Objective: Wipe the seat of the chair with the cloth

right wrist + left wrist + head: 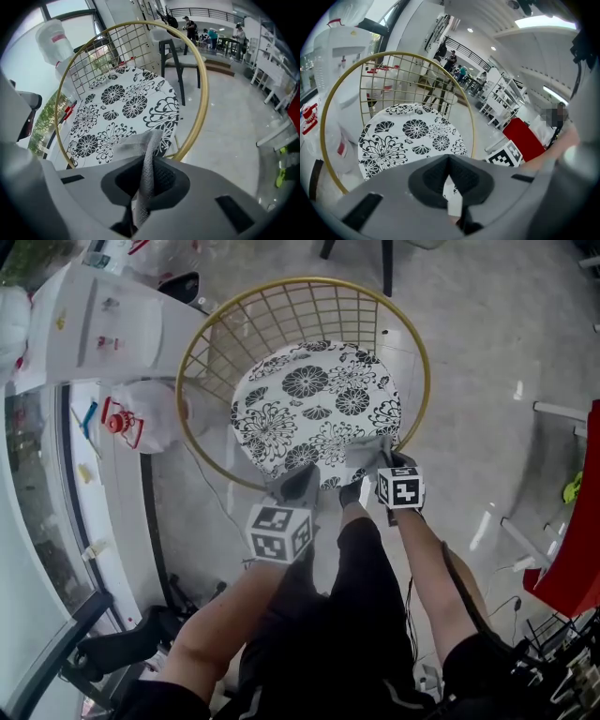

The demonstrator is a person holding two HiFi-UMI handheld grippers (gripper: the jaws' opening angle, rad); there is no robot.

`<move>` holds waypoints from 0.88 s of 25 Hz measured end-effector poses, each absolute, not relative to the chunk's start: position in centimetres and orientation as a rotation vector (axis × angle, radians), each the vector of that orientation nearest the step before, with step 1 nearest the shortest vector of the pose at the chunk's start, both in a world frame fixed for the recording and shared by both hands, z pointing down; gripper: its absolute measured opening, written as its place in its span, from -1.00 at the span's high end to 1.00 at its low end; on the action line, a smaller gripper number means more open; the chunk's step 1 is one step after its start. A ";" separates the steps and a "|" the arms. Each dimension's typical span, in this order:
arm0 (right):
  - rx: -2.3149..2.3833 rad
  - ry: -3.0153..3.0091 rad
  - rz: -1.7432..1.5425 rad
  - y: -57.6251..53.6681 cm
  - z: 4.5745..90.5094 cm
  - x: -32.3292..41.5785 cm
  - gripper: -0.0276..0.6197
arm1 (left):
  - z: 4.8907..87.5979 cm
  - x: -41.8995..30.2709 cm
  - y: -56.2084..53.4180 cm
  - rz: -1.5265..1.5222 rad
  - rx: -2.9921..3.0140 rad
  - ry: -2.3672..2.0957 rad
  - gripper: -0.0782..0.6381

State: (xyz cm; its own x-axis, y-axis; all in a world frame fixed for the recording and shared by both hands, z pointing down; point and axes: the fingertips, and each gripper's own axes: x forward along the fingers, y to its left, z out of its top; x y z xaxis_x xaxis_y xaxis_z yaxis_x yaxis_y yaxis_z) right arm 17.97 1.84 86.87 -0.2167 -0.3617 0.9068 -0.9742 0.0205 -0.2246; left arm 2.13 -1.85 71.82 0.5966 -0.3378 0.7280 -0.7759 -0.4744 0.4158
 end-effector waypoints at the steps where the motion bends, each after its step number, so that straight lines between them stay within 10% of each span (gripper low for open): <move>1: 1.388 -1.643 1.195 1.9 86.8 18.4 0.84 | 71.7 2.4 -1.8 0.738 2.069 -0.878 0.76; 22: 1.434 -1.698 1.112 1.0 78.5 24.0 0.84 | 63.8 3.5 -3.0 0.725 2.151 -0.968 0.76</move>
